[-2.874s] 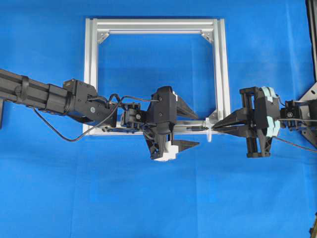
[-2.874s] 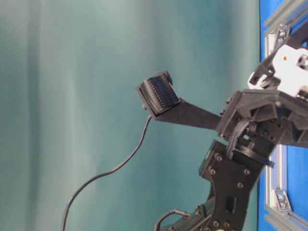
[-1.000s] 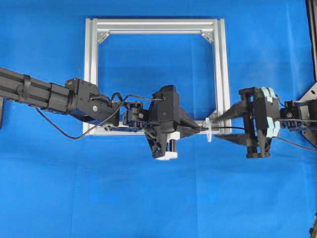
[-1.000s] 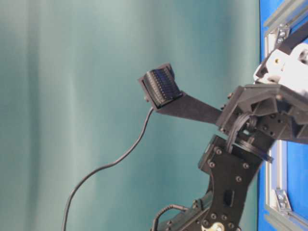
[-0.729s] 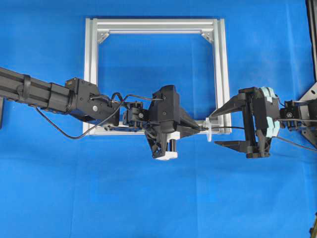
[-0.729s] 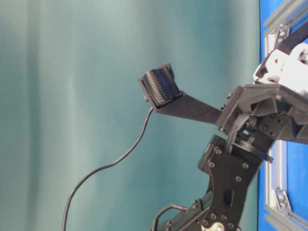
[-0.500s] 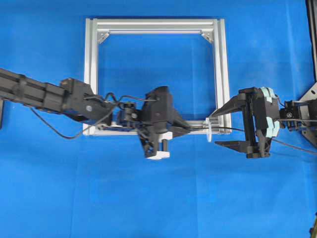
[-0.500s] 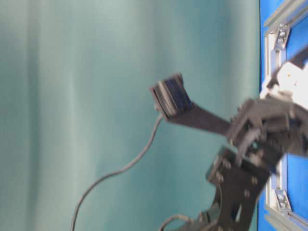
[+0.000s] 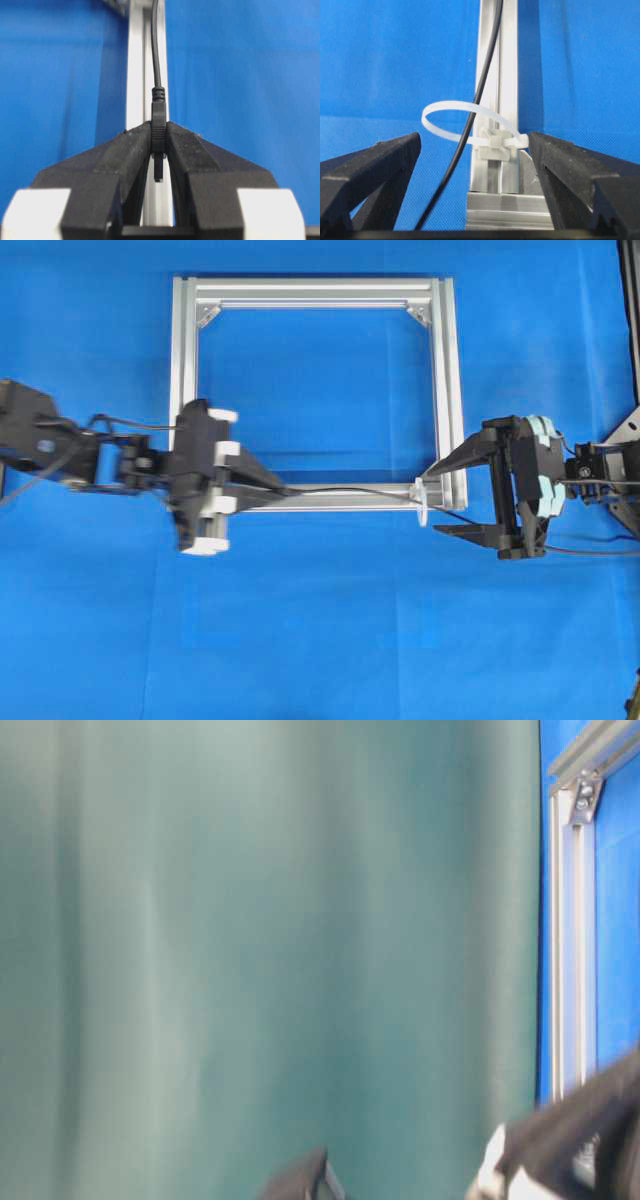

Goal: Insert the wire through the string loop located on the right side.
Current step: 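Open the right gripper and pull the cable leftward with the left gripper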

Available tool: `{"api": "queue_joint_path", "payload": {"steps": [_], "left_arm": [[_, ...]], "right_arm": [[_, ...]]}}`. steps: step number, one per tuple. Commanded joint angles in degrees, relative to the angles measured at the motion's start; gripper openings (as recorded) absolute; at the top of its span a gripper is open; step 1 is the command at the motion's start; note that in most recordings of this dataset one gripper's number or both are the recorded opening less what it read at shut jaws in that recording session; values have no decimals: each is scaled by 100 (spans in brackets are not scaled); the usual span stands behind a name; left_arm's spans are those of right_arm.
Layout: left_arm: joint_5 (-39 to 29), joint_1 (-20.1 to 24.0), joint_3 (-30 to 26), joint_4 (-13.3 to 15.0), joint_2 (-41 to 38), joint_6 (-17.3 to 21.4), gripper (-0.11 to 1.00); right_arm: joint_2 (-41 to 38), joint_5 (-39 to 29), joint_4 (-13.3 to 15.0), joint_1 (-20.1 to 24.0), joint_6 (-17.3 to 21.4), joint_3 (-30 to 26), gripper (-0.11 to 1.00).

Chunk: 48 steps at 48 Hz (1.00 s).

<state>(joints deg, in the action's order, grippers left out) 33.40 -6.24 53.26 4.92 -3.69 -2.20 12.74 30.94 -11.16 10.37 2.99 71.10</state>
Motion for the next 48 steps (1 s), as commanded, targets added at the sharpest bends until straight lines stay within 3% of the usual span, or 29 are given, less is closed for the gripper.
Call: {"api": "queue_joint_path", "payload": {"steps": [1,18,26,35,48], "left_arm": [[167,-53,404,-9,457,-18,8],[105,-97,1863,-9,1723,-44,8],[-211,-220,2294,-9,2285,-114,8],[-756,-343,2426,-18,2531,-132,8],[-914,-343,2399,-9,2496,-123,8]], "right_arm": [[132,-62,-9,-9,-9,-105,94],[413,-369,-9,0,0,-79,94],[475,-396,-9,-9,0,-88,94],[466,-422,-9,-9,0,-105,94],[466,-422,-18,-9,0,-132,94]]}}
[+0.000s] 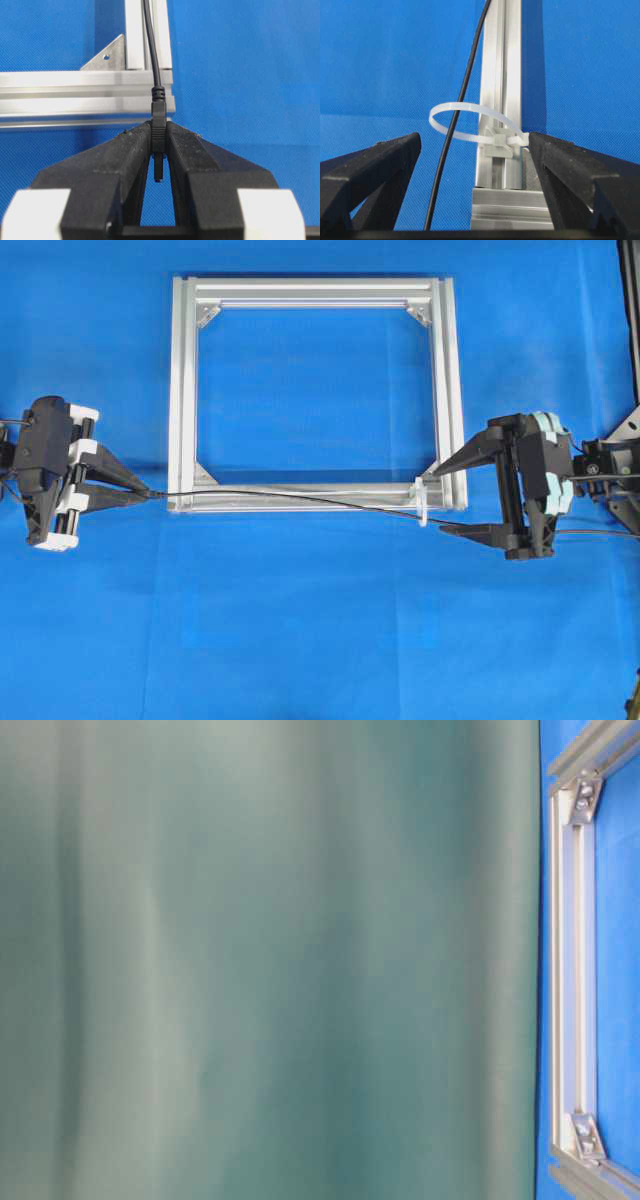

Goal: Insert the wire through the string loop located on the right side.
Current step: 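Open the right gripper and pull the cable leftward with the left gripper, then open the left gripper to release the cable plug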

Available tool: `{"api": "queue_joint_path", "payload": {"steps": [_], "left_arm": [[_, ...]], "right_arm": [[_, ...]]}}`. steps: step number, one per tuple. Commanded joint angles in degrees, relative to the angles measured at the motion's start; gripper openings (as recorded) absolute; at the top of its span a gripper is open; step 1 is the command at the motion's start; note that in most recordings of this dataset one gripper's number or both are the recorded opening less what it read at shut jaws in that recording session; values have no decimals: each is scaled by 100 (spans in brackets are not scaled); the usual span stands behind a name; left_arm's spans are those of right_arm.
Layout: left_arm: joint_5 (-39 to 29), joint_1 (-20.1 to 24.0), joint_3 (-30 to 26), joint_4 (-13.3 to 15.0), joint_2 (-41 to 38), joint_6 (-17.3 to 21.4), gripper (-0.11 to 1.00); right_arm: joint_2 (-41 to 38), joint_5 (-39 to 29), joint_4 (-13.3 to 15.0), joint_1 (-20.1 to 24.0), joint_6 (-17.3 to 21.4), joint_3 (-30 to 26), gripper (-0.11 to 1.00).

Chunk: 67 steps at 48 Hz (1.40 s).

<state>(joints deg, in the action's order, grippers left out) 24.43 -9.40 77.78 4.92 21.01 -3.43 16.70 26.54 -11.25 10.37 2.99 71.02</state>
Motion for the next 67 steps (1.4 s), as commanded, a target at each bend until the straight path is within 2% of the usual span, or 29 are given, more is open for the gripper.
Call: {"api": "queue_joint_path", "payload": {"steps": [1,10,12,23,25,33,40,55,67], "left_arm": [[-53,-26,-53,-18,18,0,8],[-167,0,-79,-9,44,0,9],[-167,0,-79,-9,35,-9,13],[-229,0,-97,-18,35,9,79],[-229,9,-97,-18,35,18,84],[-246,26,-97,-18,79,0,73],[-343,18,-202,-18,299,26,74],[-1187,97,-642,-18,1187,79,74],[-1424,220,-773,-18,1705,79,74]], "right_arm": [[70,18,-9,0,0,-114,94],[70,18,-9,0,0,-123,94],[79,18,-9,-9,0,-123,94],[79,18,-9,0,0,-132,94],[70,9,-9,-9,9,-132,94],[79,18,-9,0,0,-158,94],[176,-141,-9,-9,-9,-272,94],[1116,-1301,18,-141,-167,-712,94],[1661,-1837,18,-193,-352,-835,93]]}}
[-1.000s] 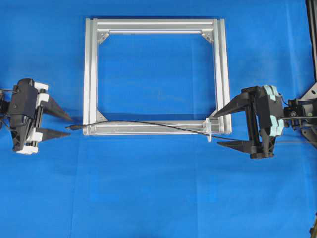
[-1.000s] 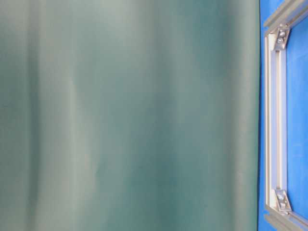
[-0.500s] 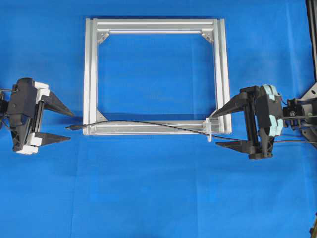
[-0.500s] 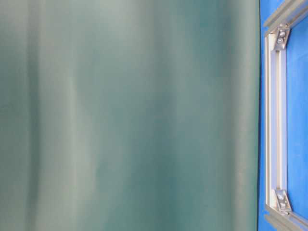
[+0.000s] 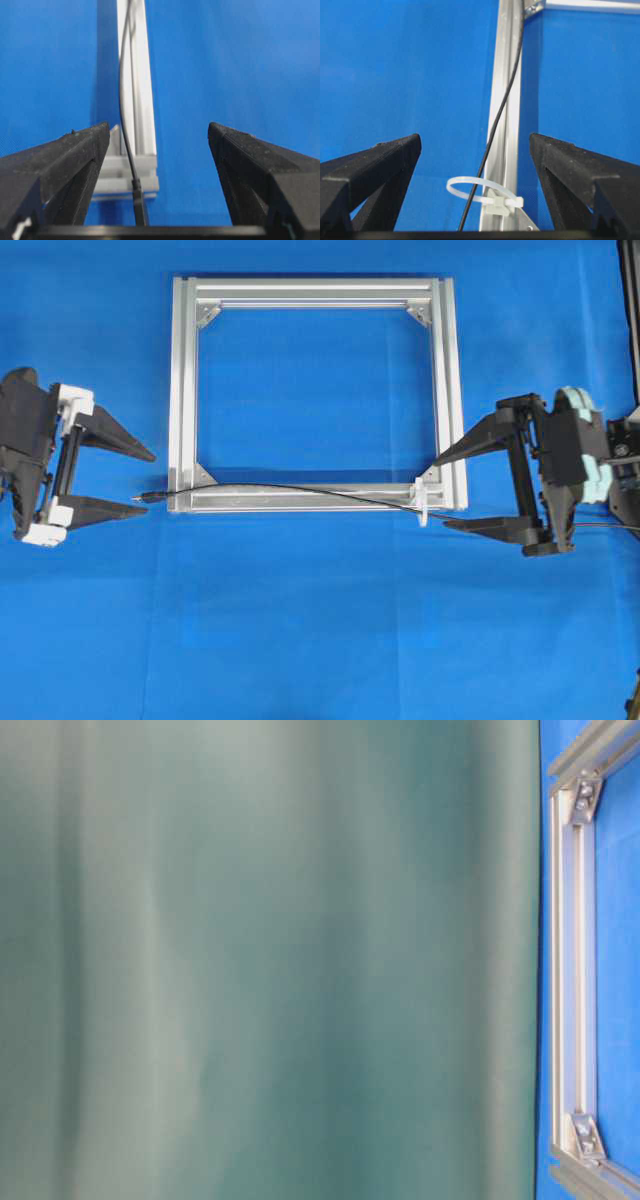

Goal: Insert the wire through the string loop located on the right side.
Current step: 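Open the left gripper to release the cable plug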

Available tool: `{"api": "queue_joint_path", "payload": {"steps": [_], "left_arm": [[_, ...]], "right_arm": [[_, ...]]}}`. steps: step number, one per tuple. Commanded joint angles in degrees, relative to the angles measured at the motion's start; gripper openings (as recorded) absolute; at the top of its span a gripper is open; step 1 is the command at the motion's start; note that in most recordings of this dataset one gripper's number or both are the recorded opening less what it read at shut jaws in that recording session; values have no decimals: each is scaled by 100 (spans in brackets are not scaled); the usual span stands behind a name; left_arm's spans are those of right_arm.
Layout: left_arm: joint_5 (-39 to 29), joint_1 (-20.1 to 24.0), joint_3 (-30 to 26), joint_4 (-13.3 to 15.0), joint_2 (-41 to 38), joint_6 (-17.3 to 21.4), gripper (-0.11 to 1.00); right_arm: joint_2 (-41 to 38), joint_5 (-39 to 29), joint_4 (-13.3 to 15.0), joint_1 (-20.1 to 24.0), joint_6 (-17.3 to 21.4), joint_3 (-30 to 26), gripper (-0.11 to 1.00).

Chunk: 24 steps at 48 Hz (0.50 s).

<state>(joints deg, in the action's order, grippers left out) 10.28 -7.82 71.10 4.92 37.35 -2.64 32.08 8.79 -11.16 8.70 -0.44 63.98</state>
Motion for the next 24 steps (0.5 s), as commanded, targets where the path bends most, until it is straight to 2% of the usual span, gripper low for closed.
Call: {"api": "queue_joint_path", "payload": {"steps": [1,24], "left_arm": [[-9,70,-97,-18,79,0,74],[-18,114,-114,-18,9,9,74]], "right_arm": [[132,-70,9,-26,-9,-132,93],[88,-70,18,-53,-35,-132,93]]}}
